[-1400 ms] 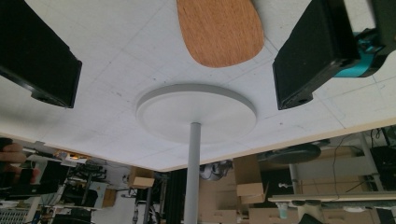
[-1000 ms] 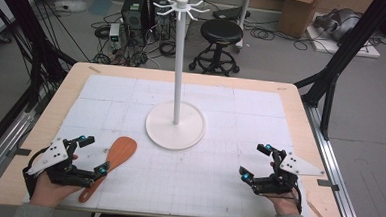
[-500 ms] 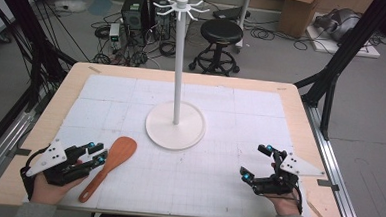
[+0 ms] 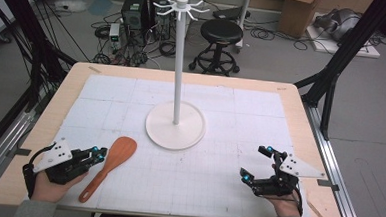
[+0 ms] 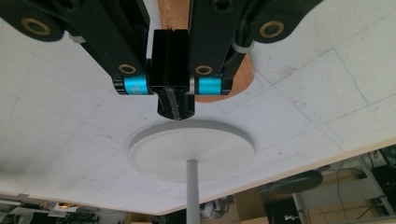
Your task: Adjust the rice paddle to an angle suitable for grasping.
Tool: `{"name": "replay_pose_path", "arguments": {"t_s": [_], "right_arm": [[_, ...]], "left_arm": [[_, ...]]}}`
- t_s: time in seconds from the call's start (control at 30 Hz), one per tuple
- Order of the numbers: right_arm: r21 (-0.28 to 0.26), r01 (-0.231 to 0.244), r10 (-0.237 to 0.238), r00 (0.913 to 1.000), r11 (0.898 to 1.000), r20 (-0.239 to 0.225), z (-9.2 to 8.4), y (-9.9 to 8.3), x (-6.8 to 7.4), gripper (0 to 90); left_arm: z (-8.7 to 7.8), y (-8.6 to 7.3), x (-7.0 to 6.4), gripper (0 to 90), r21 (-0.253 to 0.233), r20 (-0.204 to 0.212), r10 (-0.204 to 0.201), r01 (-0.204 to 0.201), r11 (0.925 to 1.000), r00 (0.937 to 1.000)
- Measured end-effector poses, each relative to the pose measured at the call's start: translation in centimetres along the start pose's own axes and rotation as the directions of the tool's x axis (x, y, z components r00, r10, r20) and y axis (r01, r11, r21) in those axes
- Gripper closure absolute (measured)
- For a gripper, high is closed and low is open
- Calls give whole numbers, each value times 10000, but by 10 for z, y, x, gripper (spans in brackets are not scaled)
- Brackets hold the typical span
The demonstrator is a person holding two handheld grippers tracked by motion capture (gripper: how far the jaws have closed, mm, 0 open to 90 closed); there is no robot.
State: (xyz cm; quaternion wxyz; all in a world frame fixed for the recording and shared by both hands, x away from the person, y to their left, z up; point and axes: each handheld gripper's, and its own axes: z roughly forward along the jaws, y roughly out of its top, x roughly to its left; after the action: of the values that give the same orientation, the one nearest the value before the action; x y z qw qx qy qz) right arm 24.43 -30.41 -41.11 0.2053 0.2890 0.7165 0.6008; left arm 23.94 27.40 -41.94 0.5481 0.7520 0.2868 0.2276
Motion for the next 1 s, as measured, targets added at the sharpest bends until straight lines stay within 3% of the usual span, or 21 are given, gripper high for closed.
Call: {"name": "replay_pose_path", "arguments": {"t_s": [0.23, 0.27, 0.53, 0.6, 0.73, 1.0], "right_arm": [[61, 90, -90, 9999, 9999, -46, 2, -1, 0, 2], [44, 100, -100, 9999, 9999, -34, 1, -1, -1, 2], [162, 13, -12, 10000, 9999, -64, 3, -1, 1, 2], [204, 95, -94, 9999, 9997, -74, 3, -1, 0, 2], [231, 74, -72, 9999, 9997, -76, 4, -1, 0, 2], [266, 70, -66, 9999, 9996, -144, 7, -1, 0, 2]], "left_arm": [[0, -8, 10, 898, 648, -50, -270, 273, 9975, 9996], [1, -10, 12, 897, 955, -45, -358, 361, 9948, 9993], [2, -16, 15, 897, 1589, 57, -671, 653, 9851, 9977], [0, -20, 17, 897, 1816, 62, -942, 915, 9791, 9955], [-2, -24, 19, 897, 2112, -26, -1043, 1025, 9721, 9945], [0, -30, 14, 897, 2718, 58, -1028, 974, 9574, 9947]]}}
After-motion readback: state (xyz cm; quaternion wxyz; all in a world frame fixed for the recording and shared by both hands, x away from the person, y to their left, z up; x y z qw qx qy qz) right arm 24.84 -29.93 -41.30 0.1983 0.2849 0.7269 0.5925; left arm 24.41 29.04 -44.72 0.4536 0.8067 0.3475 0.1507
